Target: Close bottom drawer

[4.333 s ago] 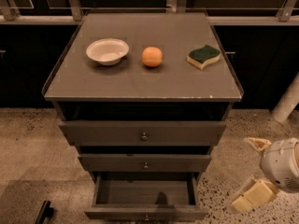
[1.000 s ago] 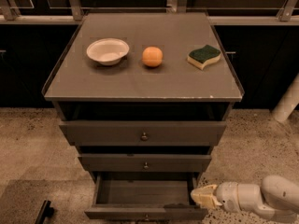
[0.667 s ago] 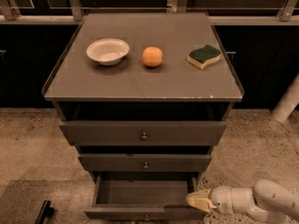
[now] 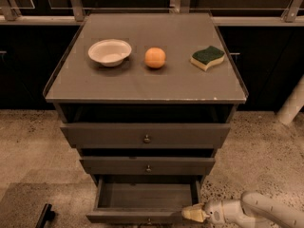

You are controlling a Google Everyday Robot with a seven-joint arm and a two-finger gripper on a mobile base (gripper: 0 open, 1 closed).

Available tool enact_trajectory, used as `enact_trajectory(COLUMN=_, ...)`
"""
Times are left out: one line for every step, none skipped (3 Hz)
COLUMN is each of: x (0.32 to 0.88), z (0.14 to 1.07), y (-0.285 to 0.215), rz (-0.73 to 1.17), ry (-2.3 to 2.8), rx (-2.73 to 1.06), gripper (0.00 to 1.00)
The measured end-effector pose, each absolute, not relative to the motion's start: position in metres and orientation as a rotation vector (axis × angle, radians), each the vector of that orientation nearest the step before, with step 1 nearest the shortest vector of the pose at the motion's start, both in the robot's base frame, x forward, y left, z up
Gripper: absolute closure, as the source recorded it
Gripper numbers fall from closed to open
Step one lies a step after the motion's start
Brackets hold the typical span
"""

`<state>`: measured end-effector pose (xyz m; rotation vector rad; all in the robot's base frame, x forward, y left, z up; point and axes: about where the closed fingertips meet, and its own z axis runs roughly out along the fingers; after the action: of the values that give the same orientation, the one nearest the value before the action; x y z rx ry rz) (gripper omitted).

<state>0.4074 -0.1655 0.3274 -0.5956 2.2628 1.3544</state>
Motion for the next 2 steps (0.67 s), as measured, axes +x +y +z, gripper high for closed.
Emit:
enact_trajectory(x=0.407, z=0.327, y=-0.166, rz=1.354, ry=2.263, rx=-0.596, gripper=1.0)
enact_trajectory(x=0.409, z=0.296, y=-0.167, rz=1.349, ry=2.29, rx=-0.607, gripper=1.0)
